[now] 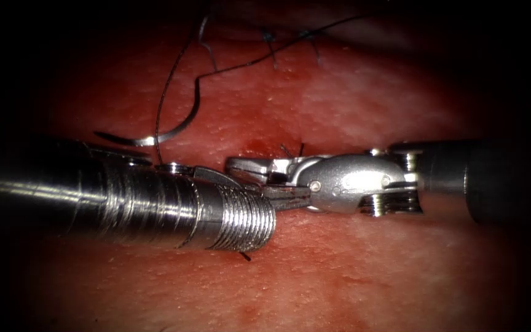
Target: Wound Closure
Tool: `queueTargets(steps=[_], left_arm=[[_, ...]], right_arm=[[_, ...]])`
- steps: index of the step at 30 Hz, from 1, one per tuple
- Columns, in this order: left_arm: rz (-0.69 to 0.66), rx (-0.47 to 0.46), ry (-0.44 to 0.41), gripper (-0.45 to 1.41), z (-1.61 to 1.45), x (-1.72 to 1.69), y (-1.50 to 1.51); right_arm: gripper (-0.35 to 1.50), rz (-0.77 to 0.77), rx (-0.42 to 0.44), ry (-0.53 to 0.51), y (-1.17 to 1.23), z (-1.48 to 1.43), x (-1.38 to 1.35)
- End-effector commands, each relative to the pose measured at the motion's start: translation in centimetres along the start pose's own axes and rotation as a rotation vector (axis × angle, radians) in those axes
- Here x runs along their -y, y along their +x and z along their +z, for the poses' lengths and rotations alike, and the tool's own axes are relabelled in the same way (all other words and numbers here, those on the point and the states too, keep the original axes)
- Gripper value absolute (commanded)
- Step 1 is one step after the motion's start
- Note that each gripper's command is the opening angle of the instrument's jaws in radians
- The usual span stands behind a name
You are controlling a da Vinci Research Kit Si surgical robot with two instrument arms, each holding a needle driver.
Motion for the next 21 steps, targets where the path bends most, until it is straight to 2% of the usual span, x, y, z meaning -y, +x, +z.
queueTargets(steps=[1,9,10,12,13,14,16,21], left_arm=[[0.002,-0.001,0.000,-0.45,0.07,-0.01,-0.01],[0.003,-0.006,-0.004,-0.45,0.00,-0.10,0.03],[0.003,-0.009,-0.003,-0.45,-0.02,-0.12,0.03],[0.004,-0.012,-0.006,-0.45,-0.08,-0.17,0.04],[0.005,-0.015,-0.007,-0.45,-0.12,-0.19,0.05],[0.006,-0.016,-0.009,-0.45,-0.17,-0.22,0.05],[0.009,-0.022,-0.014,-0.45,-0.31,-0.30,0.04],[0.014,-0.032,-0.017,-0.45,-0.72,-0.42,-0.01]], right_arm=[[-0.35,0.002,0.024,-0.013,-0.02,0.09,0.05],[-0.35,0.006,0.036,-0.020,0.01,0.07,0.03],[-0.23,0.008,0.036,-0.020,0.02,0.06,0.02],[0.71,0.014,0.034,-0.017,0.05,0.01,-0.03],[1.11,0.030,0.031,-0.019,0.08,-0.03,-0.07],[1.26,0.040,0.030,-0.017,0.09,-0.07,-0.11],[1.33,0.055,0.018,-0.019,0.14,-0.23,-0.18],[1.33,0.086,-0.002,-0.054,0.20,-0.74,-0.33]])
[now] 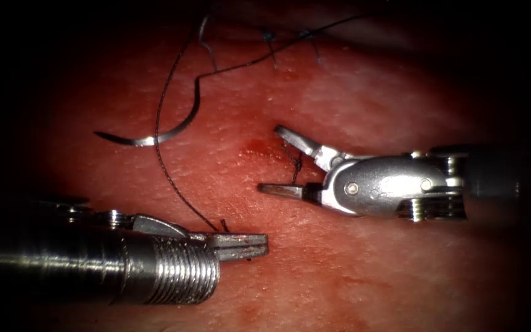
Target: Wound Closure
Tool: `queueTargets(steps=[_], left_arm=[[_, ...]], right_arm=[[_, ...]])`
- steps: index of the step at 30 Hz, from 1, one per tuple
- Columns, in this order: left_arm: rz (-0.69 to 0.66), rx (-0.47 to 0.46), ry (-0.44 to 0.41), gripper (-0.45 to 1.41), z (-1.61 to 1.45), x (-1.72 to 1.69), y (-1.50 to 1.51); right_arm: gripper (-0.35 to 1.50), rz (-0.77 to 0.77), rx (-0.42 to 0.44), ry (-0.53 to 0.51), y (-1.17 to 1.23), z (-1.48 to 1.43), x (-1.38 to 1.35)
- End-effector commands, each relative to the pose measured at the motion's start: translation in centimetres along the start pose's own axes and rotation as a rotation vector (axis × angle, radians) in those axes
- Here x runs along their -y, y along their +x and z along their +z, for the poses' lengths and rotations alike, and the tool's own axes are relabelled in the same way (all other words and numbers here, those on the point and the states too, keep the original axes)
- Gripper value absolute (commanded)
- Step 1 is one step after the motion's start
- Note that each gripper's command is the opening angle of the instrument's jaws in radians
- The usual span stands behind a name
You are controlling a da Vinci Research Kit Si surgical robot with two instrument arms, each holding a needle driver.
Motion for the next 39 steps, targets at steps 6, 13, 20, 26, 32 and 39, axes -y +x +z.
queueTargets(steps=[6,13,20,26,32,39], left_arm=[[-0.008,-0.034,0.056,-0.45,-0.50,0.15,-0.27],[-0.029,-0.044,0.115,-0.45,-0.71,0.52,-0.76],[-0.221,-0.038,0.148,-0.03,-0.71,0.69,-1.57],[-0.317,-0.049,0.133,0.44,-0.77,0.85,-2.07],[-0.331,-0.040,0.103,0.41,-1.08,0.88,-2.20],[-0.330,0.034,0.072,0.39,-1.60,0.60,-2.20]], right_arm=[[1.29,0.040,0.011,-0.057,-0.05,-0.50,-0.28],[1.29,0.056,0.022,-0.072,-0.11,-0.49,-0.28],[1.29,0.080,0.023,-0.075,-0.10,-0.50,-0.27],[1.28,0.098,0.025,-0.078,-0.10,-0.50,-0.27],[1.28,0.104,0.026,-0.080,-0.10,-0.50,-0.27],[1.26,0.110,0.026,-0.081,-0.10,-0.50,-0.26]])
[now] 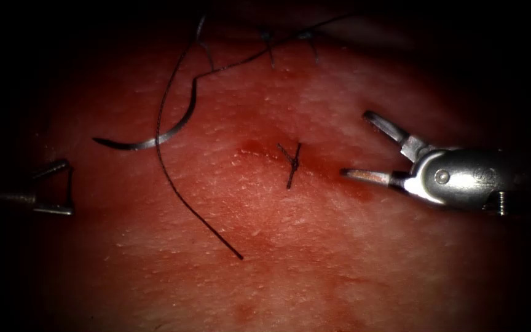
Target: Wound Closure
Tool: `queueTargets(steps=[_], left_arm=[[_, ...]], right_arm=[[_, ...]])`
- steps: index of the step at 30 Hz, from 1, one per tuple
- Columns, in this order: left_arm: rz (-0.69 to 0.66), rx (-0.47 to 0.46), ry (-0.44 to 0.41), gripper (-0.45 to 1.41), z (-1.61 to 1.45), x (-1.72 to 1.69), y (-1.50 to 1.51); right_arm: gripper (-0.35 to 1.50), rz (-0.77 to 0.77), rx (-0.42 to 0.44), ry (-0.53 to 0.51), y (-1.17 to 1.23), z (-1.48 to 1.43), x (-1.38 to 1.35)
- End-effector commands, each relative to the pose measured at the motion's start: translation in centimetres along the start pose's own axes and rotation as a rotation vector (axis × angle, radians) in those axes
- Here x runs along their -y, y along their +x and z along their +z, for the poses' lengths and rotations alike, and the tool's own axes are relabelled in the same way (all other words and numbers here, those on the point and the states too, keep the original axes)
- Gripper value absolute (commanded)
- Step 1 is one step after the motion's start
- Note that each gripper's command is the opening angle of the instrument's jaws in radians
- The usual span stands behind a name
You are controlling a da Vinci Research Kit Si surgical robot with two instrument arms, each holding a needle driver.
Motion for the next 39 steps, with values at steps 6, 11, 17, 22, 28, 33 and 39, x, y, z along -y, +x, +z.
queueTargets(steps=[6,11,17,22,28,33,39], left_arm=[[0.004,0.022,-0.010,0.39,-0.17,-0.03,-0.04],[0.017,0.025,-0.003,0.44,-0.20,0.04,0.23],[-0.010,-0.071,0.009,0.54,-0.11,-0.21,1.07],[0.038,-0.175,0.022,0.52,0.07,-0.53,1.64],[0.040,-0.184,0.030,0.54,0.30,-0.63,1.73],[0.038,-0.200,0.024,0.51,0.63,-0.75,1.83],[0.133,-0.207,0.040,0.46,1.29,-0.79,2.02]], right_arm=[[1.26,-0.001,-0.001,-0.001,-0.02,0.07,0.02],[1.26,-0.001,-0.001,-0.001,-0.02,0.07,0.02],[1.26,0.030,0.029,0.021,-0.03,0.05,0.02],[1.26,0.041,0.029,0.020,-0.03,0.06,0.03],[1.28,0.045,0.029,0.019,-0.05,0.07,0.05],[1.31,0.081,0.017,0.076,-0.03,0.09,0.09],[1.29,0.090,0.172,0.232,0.08,0.13,0.17]])
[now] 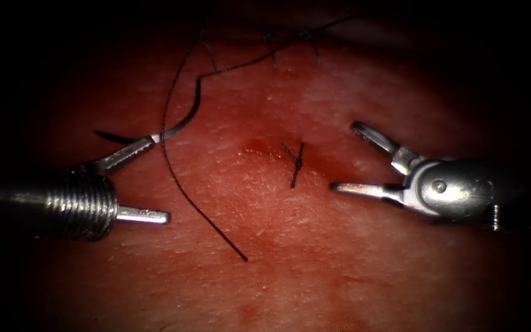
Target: Wound Closure
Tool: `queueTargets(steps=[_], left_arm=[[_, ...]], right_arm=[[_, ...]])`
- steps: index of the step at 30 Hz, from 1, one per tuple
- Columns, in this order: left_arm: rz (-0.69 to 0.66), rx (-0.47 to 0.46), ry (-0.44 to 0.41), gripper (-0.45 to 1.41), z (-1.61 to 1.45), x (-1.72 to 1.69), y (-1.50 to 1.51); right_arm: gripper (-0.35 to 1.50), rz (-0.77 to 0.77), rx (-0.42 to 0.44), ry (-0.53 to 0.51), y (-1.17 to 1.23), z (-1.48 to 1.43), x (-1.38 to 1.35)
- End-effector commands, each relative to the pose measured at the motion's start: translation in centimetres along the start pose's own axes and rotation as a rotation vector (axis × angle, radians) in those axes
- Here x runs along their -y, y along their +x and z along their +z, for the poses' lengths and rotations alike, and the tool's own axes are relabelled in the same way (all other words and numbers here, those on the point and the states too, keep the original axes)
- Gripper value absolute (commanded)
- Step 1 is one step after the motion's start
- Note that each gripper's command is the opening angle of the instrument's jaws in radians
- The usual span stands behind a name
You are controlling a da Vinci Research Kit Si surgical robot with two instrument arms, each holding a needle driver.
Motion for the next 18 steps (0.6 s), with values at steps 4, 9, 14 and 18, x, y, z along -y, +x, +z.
queueTargets(steps=[4,9,14,18], left_arm=[[0.040,-0.029,-0.050,0.41,0.51,0.05,-0.07],[0.067,-0.091,-0.169,0.41,0.75,0.09,-0.35],[0.071,-0.047,-0.210,0.42,0.78,0.05,-0.58],[0.067,-0.043,-0.230,0.41,0.68,0.07,-0.65]], right_arm=[[1.28,0.006,0.043,0.071,0.13,0.00,0.00],[1.24,0.007,0.016,0.085,0.14,-0.20,-0.05],[1.19,0.005,0.001,0.086,0.10,-0.30,-0.08],[1.23,0.001,-0.006,0.085,0.04,-0.31,-0.11]])
